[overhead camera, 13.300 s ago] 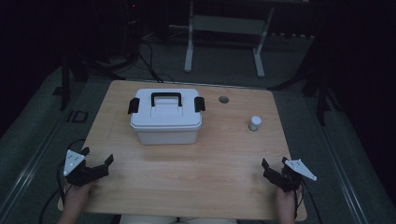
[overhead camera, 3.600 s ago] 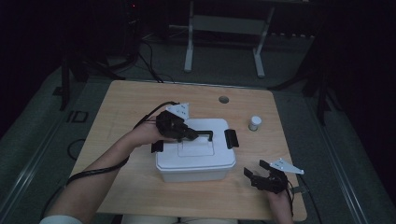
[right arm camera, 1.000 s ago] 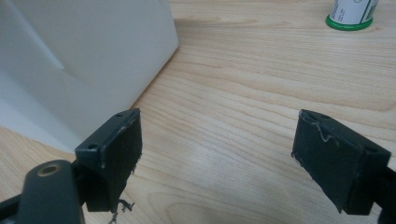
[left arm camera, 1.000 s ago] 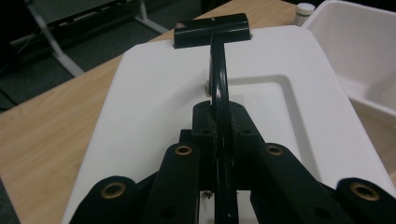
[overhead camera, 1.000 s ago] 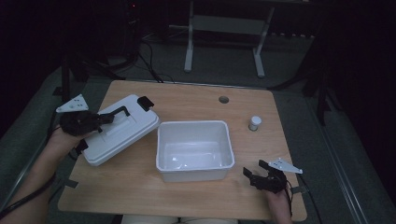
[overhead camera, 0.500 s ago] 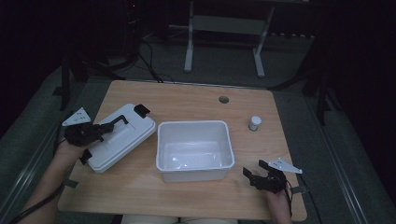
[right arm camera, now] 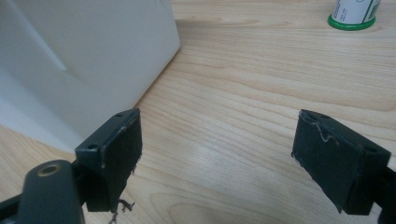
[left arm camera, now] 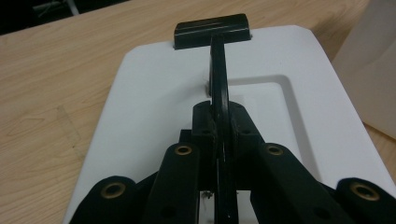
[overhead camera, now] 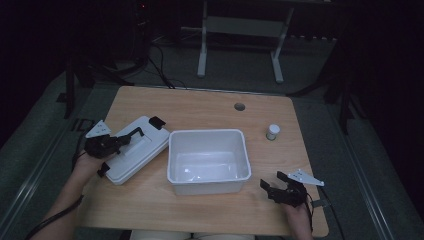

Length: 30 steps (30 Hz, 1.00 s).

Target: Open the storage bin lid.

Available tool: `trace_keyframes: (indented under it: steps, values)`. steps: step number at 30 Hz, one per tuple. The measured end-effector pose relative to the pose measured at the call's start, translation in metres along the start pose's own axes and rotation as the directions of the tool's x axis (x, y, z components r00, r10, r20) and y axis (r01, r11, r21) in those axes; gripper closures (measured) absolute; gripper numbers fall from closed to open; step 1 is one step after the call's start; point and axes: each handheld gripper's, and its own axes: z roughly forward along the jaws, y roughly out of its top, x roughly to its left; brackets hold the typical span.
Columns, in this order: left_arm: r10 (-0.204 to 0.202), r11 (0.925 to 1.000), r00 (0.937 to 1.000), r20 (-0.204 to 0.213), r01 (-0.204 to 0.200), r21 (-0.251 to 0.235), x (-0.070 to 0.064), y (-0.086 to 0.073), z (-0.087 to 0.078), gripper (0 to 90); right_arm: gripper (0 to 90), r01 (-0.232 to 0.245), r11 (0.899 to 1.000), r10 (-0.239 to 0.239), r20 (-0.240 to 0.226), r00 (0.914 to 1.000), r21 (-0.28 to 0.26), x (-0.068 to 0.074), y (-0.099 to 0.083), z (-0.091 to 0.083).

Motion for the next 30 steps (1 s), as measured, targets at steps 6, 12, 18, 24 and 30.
trace_keyframes:
  steps: [6,12,18,24,30]
  values:
    - [-0.005,0.9997,0.9999,0.013,0.005,0.025,0.001,0.003,0.013,83.2,15.6,-0.001,1.000,0.001,-0.002,1.0000,0.003,0.000,0.000,0.000]
    - [-0.005,0.9987,0.9994,0.034,0.003,0.050,0.000,0.005,0.025,83.2,15.6,0.004,1.000,-0.004,-0.009,0.9999,0.003,0.001,0.001,0.000]
    - [-0.034,0.9970,0.9980,0.053,0.030,0.071,0.001,0.003,0.033,83.2,15.6,-0.004,1.000,0.004,-0.015,0.9999,0.009,0.000,0.001,0.000]
    - [-0.079,0.9963,0.9964,0.030,0.078,0.036,0.007,0.005,0.027,67.0,15.7,-0.006,1.000,0.006,-0.018,0.9998,0.014,0.002,0.000,0.001]
    - [-0.122,0.9908,0.9924,0.013,0.121,0.060,0.012,0.002,0.020,47.1,15.5,-0.002,1.000,0.002,-0.020,0.9998,0.027,0.004,0.002,0.001]
